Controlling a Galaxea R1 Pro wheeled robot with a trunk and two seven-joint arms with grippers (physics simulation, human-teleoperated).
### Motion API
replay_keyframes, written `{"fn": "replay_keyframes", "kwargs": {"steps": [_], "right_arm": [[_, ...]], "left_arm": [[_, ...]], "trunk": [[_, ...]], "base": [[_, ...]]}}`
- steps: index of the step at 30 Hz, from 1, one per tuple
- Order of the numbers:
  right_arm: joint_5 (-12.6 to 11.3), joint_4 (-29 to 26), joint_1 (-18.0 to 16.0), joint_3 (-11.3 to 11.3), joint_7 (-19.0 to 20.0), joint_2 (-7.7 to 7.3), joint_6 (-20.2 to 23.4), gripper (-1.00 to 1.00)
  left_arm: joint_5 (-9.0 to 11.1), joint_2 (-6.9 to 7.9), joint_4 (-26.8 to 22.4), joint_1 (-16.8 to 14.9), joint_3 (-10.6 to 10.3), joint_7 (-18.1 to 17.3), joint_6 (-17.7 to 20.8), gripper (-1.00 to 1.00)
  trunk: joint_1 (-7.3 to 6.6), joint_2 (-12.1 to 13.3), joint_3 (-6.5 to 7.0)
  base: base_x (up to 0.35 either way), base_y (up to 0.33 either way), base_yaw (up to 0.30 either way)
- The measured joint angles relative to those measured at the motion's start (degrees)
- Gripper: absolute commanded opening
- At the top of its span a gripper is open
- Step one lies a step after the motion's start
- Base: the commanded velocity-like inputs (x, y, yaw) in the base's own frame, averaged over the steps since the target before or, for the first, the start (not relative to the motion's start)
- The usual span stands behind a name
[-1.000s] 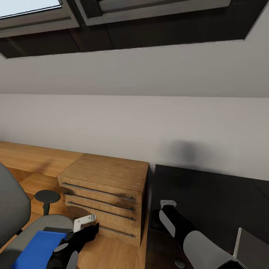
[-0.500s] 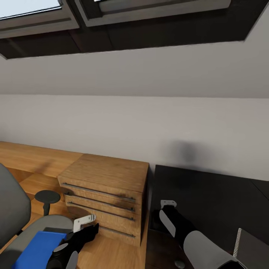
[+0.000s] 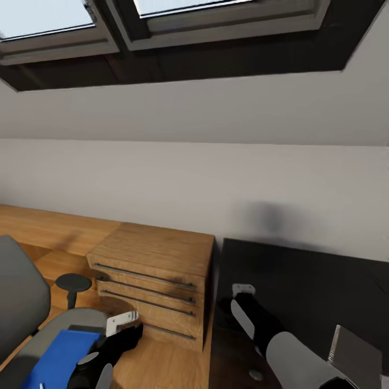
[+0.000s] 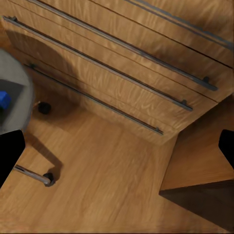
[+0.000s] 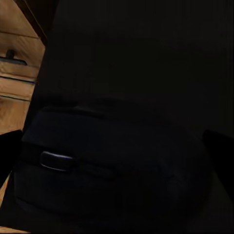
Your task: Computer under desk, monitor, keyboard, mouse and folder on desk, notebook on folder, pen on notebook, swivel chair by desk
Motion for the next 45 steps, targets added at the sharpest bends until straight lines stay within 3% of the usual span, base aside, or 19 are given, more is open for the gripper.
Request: {"fn": "replay_keyframes", "kwargs": {"steps": [3, 5, 8, 11, 12, 15, 16, 19, 22, 36, 40, 45], "right_arm": [[0.1, -6.3, 0.1, 0.1, 0.0, -1.0, 0.1, -1.0], [-0.2, -16.0, 1.1, -0.1, 0.0, -3.85, 0.2, -1.0], [-2.4, -22.1, 3.3, -0.2, -0.1, -5.88, 0.2, -1.0], [-4.5, -25.0, 4.4, -0.3, -0.2, -7.15, 0.4, -1.0], [-5.3, -26.4, 4.7, -0.3, -0.2, -7.68, 0.4, -1.0], [-5.6, -27.4, 4.9, -0.3, -0.2, -7.9, 0.5, -1.0], [-5.7, -27.7, 5.0, -0.2, -0.2, -7.96, 0.5, -1.0], [-5.7, -27.8, 5.0, -0.3, -0.2, -7.94, 0.4, -1.0], [-5.6, -28.6, 5.0, -0.4, -0.2, -8.1, 0.4, -1.0], [-5.7, -28.4, 5.0, -1.3, -0.1, -12.93, 2.5, -1.0], [-5.4, -28.0, 5.0, -5.0, -0.1, -13.43, 2.5, -1.0], [-5.3, -24.2, 5.0, -7.1, 0.2, -14.58, 2.3, -1.0]], "left_arm": [[-0.1, -0.11, 1.2, 0.0, -1.0, 0.0, 0.0, 1.0], [-0.1, 0.03, 2.9, 0.0, -3.6, 0.0, 0.0, 1.0], [-0.2, 0.14, 3.9, 0.0, -4.4, 0.0, 0.0, 1.0], [-0.2, 0.21, 9.0, 0.0, -4.8, -0.1, -0.1, 1.0], [-0.3, 0.23, 14.2, 0.0, -4.9, -0.1, -0.2, 1.0], [-0.4, 0.44, 19.5, 0.0, -4.8, -0.1, -0.6, 1.0], [-0.6, 2.44, 28.4, 0.0, -4.9, -0.5, -8.4, 1.0], [-0.8, 2.84, 36.3, 0.0, -5.0, -0.5, -14.4, 1.0], [-0.8, 2.85, 37.1, 0.0, -5.0, -0.5, -14.8, 1.0], [-0.7, 2.84, 38.4, 0.0, -4.6, -0.4, -20.9, 1.0], [-0.7, 2.9, 38.6, 0.0, -4.6, -0.4, -21.1, 1.0], [-0.7, 2.93, 38.7, 0.0, -4.6, -0.4, -21.1, 1.0]], "trunk": [[-0.66, 1.2, 0.54], [-1.1, 2.0, 0.9], [-1.76, 3.2, 1.43], [-2.42, 4.4, 1.97], [-2.64, 4.8, 2.15], [-3.3, 6.0, 2.69], [-3.52, 6.4, 2.87], [-4.18, 7.6, 3.41], [-4.84, 8.8, 3.96], [-4.87, 8.8, 4.26], [-4.87, 8.8, 4.27], [-4.87, 8.8, 4.27]], "base": [[-0.298, -0.161, 0.0], [-0.287, -0.224, 0.0], [-0.286, -0.235, 0.0], [-0.284, -0.241, 0.0], [-0.282, -0.242, 0.0], [-0.281, -0.242, 0.0], [-0.279, -0.243, 0.0], [-0.273, -0.241, 0.0], [-0.226, -0.181, -0.066], [-0.015, -0.012, -0.271], [0.0, -0.011, -0.292], [0.0, -0.094, -0.293]]}}
